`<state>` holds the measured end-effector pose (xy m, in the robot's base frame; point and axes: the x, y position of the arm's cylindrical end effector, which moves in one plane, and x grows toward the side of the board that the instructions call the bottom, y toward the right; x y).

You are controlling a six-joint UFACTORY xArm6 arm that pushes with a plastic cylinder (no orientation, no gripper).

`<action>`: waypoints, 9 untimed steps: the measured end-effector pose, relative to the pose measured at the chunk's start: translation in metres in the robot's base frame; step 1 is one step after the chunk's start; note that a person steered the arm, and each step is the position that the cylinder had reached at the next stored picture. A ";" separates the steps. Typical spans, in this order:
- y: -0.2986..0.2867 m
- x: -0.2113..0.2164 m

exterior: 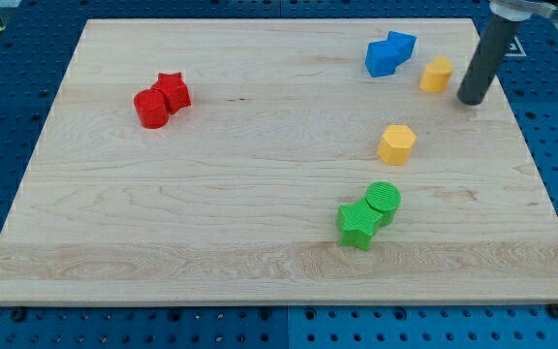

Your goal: Push the yellow heart into the blue cube

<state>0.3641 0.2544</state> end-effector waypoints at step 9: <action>-0.032 -0.172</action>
<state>0.1919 0.2222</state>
